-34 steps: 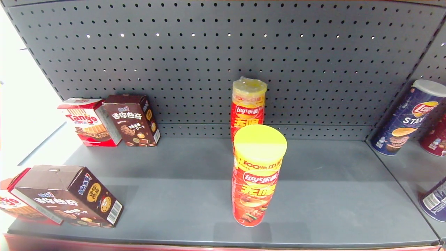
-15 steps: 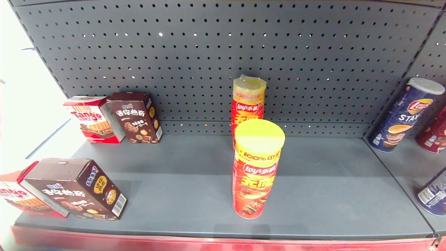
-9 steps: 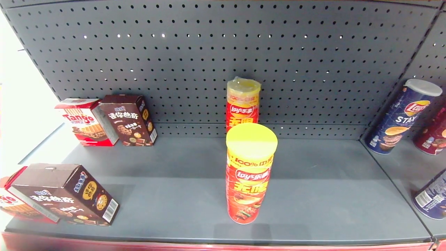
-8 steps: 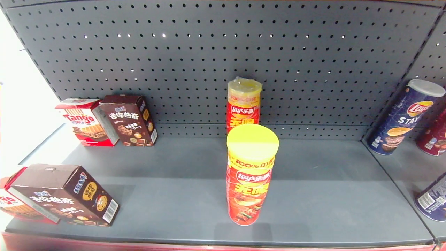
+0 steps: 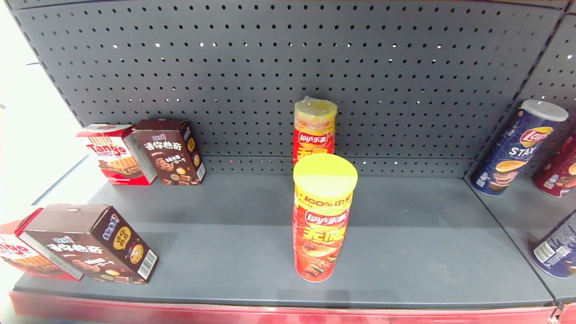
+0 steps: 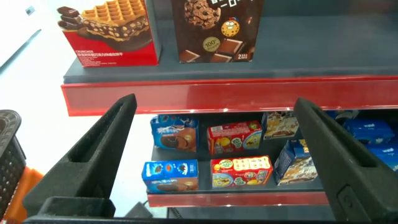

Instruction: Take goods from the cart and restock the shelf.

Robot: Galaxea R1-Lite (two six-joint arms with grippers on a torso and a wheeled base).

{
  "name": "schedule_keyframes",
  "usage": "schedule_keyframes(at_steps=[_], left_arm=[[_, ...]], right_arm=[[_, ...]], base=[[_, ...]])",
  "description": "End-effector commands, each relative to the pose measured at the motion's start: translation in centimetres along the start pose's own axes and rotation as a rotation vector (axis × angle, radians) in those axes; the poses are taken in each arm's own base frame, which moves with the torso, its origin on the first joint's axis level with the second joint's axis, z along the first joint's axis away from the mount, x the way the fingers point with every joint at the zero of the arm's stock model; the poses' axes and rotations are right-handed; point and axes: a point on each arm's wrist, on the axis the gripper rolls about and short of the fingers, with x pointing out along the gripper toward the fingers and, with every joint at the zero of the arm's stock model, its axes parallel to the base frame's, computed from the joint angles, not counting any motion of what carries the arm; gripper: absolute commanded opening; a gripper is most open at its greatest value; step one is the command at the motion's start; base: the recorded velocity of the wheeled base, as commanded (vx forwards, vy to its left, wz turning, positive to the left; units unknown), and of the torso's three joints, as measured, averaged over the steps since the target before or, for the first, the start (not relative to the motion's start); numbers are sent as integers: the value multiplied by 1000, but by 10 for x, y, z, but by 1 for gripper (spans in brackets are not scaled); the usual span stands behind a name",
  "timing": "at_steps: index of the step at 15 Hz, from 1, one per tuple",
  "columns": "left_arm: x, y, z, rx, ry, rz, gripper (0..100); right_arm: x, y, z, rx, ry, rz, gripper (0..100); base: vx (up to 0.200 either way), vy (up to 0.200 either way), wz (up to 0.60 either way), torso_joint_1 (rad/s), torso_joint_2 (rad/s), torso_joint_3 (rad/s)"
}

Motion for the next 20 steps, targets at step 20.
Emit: schedule_keyframes(at_steps=[20], left_arm=[[0, 0, 0, -1, 1, 0, 100]], right_arm=[[0, 0, 0, 0, -1, 0, 100]], base=[[-20, 0, 0, 0, 0, 0]])
